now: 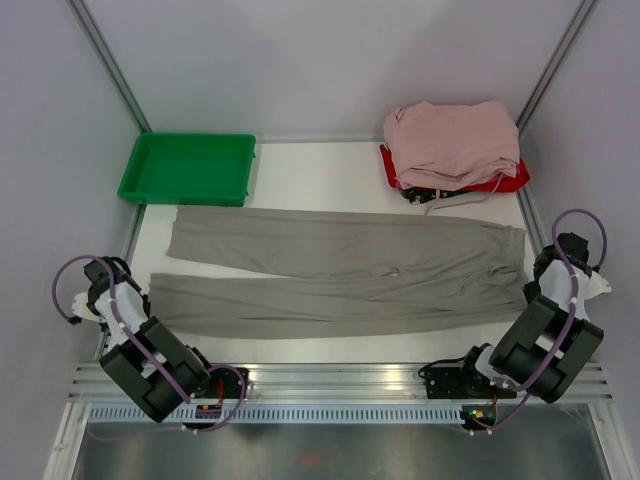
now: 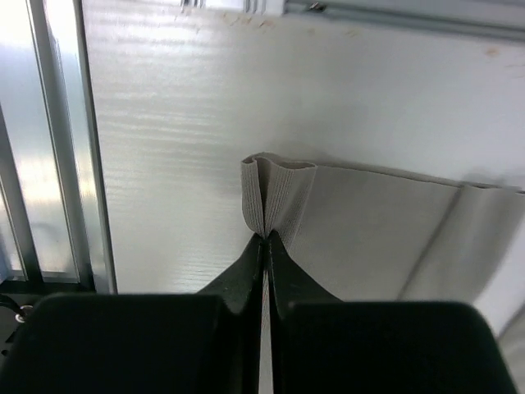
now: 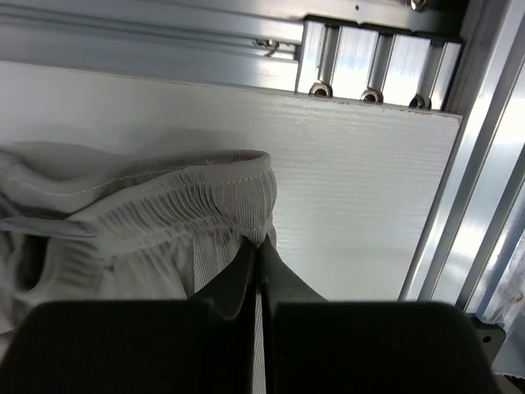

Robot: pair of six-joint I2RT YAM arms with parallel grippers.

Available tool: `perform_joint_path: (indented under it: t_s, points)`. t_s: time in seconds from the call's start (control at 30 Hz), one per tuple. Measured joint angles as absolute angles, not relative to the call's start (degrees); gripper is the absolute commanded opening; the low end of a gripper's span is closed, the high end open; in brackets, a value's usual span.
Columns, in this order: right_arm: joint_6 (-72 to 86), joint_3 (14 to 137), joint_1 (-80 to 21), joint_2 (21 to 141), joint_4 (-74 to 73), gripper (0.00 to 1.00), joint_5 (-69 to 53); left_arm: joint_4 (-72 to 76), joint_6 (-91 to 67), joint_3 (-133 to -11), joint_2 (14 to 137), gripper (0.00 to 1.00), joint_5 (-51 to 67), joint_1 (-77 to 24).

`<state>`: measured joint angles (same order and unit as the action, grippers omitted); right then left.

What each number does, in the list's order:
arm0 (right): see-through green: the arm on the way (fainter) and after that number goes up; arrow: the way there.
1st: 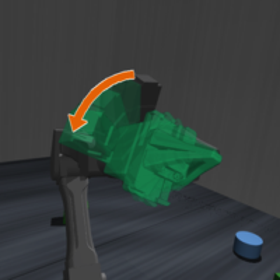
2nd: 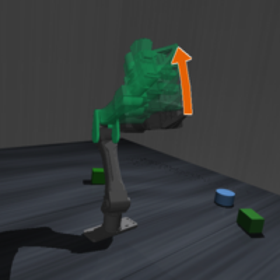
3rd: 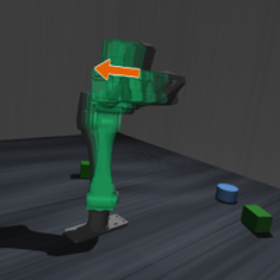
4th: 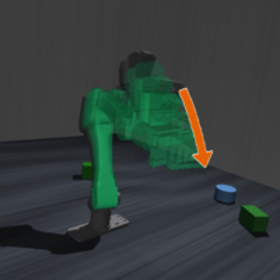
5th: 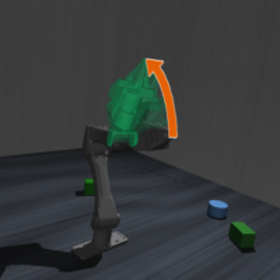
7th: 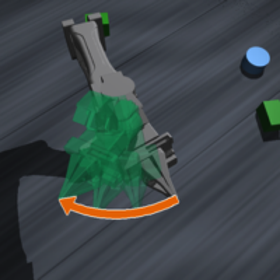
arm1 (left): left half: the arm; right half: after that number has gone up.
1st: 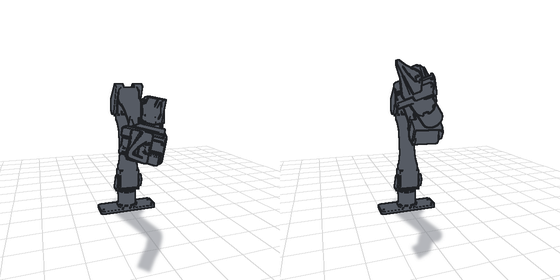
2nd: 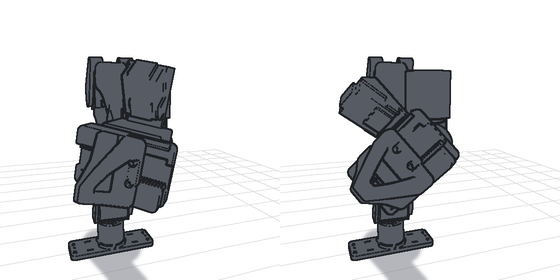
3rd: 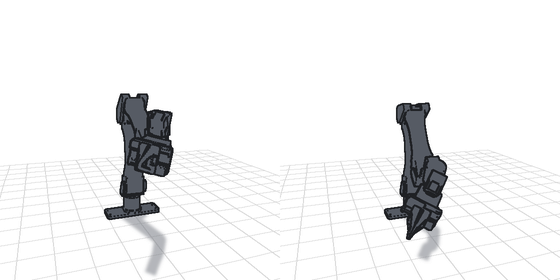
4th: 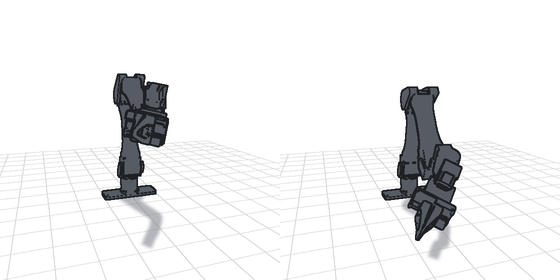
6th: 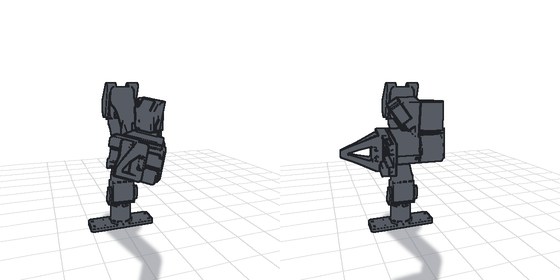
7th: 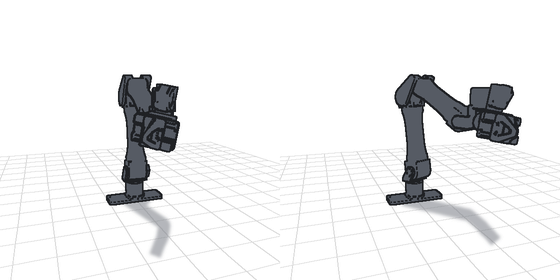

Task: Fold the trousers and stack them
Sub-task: Fold the trousers

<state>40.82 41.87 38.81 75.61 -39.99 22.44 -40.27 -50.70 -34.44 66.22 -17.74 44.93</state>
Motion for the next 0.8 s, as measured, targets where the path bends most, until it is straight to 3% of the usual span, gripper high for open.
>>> perform_joint_path:
  t_s: [0.27, 0.8]
  points:
    - [40.69, 45.36, 38.79, 66.00, -42.76, 0.00, 22.48, -42.72, -44.42, -44.82, 64.49, 0.02, -16.78, 44.93]
    - [34.79, 53.65, 38.74, 72.12, -37.71, 0.00, 15.22, -36.49, -34.94, -61.47, 75.22, 0.02, -8.82, 40.34]
